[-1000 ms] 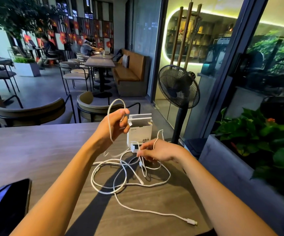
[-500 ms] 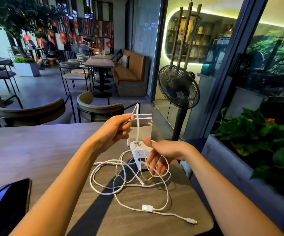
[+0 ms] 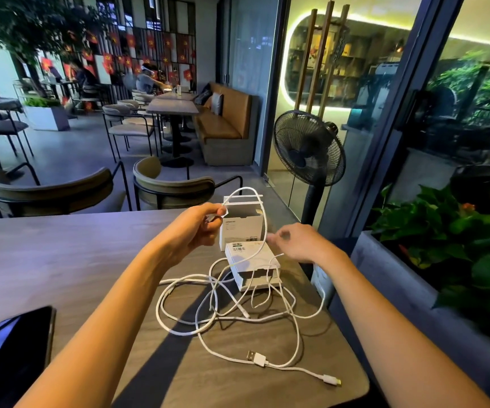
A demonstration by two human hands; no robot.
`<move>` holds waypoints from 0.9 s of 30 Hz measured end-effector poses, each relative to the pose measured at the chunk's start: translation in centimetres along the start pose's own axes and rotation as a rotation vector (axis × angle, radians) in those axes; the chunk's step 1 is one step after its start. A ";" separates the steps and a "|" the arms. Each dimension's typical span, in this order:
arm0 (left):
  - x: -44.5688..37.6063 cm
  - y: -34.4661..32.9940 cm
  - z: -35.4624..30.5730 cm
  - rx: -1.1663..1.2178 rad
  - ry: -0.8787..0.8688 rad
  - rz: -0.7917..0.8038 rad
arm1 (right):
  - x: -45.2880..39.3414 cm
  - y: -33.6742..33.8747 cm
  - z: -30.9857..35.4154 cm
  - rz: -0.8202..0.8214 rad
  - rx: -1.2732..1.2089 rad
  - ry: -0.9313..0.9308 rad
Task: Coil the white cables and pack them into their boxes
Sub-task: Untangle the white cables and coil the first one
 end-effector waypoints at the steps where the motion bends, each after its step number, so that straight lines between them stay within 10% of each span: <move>1: -0.1 -0.1 0.2 -0.028 0.001 0.002 | -0.2 -0.6 0.5 -0.002 -0.144 0.047; 4: -0.4 0.0 0.4 -0.116 0.004 -0.031 | -0.8 -1.3 1.3 -0.076 -0.369 0.126; 10: -1.1 0.4 3.4 -0.319 0.149 -0.070 | -2.0 -5.8 -0.2 0.130 0.237 0.073; 27: -1.4 -0.5 4.4 -0.278 0.105 0.031 | -1.9 -4.7 -1.6 0.152 0.287 0.042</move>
Point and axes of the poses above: each hand's wrist, its own x-axis away from the middle knuckle, its own y-axis out of the back of the hand, z = x × y, the point moved 9 cm from there along -x, towards the middle knuckle, and after that the axes turned 5 degrees about y, right-handed, at the moved point
